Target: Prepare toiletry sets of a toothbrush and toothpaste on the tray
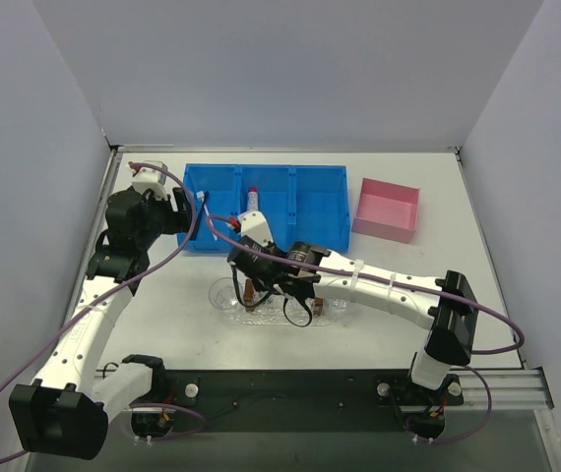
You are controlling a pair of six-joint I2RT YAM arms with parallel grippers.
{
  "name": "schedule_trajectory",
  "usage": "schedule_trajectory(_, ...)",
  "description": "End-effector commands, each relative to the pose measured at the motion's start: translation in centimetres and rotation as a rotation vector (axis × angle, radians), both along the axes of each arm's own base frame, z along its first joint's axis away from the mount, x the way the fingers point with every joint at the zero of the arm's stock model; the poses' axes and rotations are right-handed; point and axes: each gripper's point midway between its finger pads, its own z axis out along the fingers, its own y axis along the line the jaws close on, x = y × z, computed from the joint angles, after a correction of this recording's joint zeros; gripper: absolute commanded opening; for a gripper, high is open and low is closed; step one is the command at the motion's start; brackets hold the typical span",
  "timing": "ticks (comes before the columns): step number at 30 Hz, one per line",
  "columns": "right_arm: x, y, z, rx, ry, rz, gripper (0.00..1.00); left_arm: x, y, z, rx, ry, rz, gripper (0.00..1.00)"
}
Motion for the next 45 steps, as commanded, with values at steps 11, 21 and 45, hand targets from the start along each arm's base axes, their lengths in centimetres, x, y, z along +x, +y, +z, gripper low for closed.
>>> schedule_trajectory(11, 0.5, -0.3, -0.2, -0.007, -0.044, -0.038, 0.0, 0.2, -0.2, 2.7, -0.002, -0.069, -0.012, 0.77)
schedule_trajectory(21, 0.5, -0.2, -0.9, -0.025, -0.034, -0.031, 0.0, 0.3, -0.2, 2.7, -0.002, -0.067, -0.012, 0.77)
schedule_trajectory(45, 0.4, -0.2, 0.5, 0.004, -0.045, -0.017, 0.42, 0.2, -0.3, 2.7, -0.001, -0.067, -0.015, 0.77)
